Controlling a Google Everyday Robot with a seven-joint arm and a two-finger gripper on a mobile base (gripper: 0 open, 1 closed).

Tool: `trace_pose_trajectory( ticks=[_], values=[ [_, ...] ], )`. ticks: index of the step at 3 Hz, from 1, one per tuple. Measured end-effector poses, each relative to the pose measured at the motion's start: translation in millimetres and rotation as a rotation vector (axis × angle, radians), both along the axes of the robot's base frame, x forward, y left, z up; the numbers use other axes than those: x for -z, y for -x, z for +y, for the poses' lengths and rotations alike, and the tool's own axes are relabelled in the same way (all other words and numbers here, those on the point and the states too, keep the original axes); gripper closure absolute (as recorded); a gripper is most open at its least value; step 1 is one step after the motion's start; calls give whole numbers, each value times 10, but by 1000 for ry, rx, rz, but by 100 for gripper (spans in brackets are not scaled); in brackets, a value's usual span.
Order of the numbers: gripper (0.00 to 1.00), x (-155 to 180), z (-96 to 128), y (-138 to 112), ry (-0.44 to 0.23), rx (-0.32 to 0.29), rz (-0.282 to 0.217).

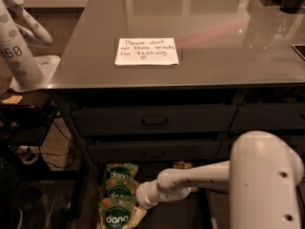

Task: Pick green rice chip bag from bottom drawer and place on counter

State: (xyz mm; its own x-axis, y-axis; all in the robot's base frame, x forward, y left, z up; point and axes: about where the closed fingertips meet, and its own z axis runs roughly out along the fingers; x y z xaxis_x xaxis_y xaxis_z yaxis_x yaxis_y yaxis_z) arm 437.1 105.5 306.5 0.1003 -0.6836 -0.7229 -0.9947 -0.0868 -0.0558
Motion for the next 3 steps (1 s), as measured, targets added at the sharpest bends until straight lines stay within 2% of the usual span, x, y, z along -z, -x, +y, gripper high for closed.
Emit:
trace_pose_trajectory(
  ticks=[2,3],
  values=[
    [0,612,6,-174,59,28,98],
    [19,761,11,-244,48,50,145]
  ],
)
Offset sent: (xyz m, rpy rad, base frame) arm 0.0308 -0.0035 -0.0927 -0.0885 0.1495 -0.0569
